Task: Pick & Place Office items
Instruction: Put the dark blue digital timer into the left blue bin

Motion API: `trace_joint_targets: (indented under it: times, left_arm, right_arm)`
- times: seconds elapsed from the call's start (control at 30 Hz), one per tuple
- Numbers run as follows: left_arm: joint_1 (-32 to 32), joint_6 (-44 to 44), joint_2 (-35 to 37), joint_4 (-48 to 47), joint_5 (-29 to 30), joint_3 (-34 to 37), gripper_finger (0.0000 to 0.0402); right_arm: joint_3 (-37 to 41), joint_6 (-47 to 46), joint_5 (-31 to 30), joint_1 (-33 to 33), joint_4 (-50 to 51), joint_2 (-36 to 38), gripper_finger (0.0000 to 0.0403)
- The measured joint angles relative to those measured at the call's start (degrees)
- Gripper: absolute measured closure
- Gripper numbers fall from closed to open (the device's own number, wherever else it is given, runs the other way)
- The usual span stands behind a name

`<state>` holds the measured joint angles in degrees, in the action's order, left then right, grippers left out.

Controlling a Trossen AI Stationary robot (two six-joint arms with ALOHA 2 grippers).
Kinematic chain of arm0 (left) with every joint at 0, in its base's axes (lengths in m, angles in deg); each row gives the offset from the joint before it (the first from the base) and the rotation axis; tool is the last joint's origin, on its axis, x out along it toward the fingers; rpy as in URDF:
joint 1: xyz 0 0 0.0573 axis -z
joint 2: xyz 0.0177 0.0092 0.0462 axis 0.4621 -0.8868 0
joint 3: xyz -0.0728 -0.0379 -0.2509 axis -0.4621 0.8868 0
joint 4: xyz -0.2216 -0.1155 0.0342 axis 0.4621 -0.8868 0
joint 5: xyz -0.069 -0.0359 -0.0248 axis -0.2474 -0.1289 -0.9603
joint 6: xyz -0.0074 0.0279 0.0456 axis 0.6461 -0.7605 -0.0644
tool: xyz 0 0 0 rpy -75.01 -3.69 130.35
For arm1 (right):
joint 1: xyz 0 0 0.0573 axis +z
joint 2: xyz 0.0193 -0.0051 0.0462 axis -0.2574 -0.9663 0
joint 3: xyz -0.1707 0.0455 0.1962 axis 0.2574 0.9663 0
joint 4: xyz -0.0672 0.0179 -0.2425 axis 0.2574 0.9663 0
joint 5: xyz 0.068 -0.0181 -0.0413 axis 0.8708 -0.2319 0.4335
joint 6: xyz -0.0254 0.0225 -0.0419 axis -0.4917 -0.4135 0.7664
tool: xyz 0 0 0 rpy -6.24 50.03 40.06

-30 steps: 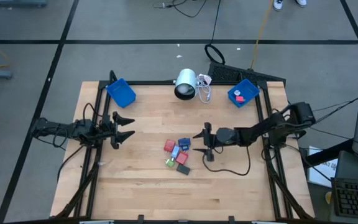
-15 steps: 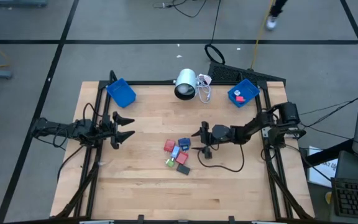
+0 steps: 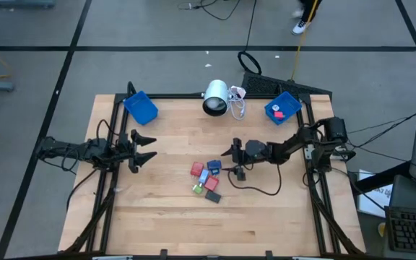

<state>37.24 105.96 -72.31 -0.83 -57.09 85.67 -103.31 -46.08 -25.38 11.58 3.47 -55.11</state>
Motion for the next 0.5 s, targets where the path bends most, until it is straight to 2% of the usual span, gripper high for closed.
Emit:
trace_joint_targets:
  times: [0.17, 0.5]
  left_arm:
    - [0.02, -0.02, 0.02, 0.0, 0.01, 0.0, 0.0078]
    - [0.0, -0.02, 0.0, -0.02, 0.0, 0.0, 0.0078]
  right_arm:
    - [-0.06, -1.13, 2.64, 0.21, 0.02, -0.02, 0.0115]
    - [-5.21, -1.14, 2.47, 0.61, 0.44, -5.86, 0.0115]
